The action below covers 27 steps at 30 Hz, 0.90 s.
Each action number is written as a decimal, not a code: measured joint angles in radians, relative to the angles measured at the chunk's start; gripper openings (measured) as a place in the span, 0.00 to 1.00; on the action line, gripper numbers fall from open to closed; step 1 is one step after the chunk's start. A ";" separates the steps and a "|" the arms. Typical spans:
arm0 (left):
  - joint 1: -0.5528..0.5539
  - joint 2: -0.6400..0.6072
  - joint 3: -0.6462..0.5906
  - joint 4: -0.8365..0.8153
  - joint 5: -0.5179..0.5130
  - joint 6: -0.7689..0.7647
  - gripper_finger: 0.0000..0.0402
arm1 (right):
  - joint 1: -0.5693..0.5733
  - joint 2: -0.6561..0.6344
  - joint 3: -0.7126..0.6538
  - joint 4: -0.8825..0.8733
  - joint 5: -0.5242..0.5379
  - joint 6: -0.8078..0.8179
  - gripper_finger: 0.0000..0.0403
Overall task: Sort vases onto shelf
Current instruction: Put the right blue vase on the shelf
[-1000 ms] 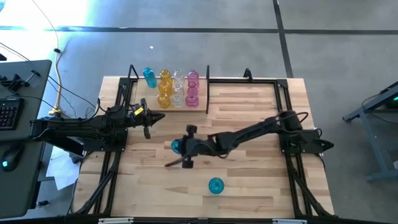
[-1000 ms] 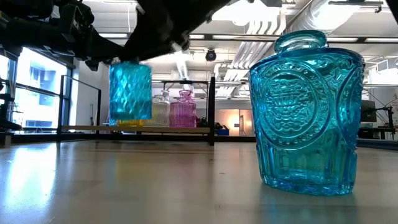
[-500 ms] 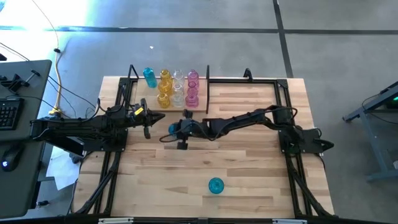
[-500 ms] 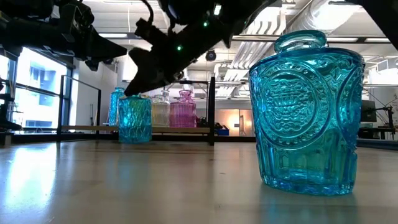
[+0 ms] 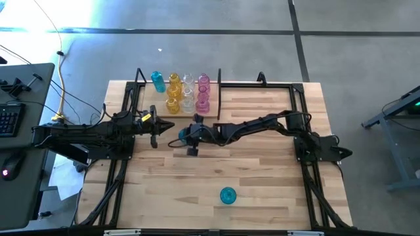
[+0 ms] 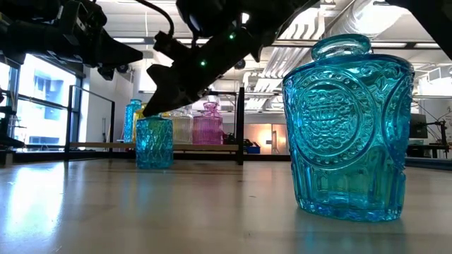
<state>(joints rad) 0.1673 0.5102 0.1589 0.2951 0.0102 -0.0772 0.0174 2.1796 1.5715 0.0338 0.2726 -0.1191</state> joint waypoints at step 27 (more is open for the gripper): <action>-0.103 0.015 0.000 -0.006 0.003 0.044 0.01 | 0.116 -0.105 0.078 -0.331 0.228 -0.120 0.15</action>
<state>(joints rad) 0.0646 0.5249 0.1589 0.2894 0.0128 -0.0334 0.1331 2.0746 1.6493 -0.2976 0.5003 -0.2388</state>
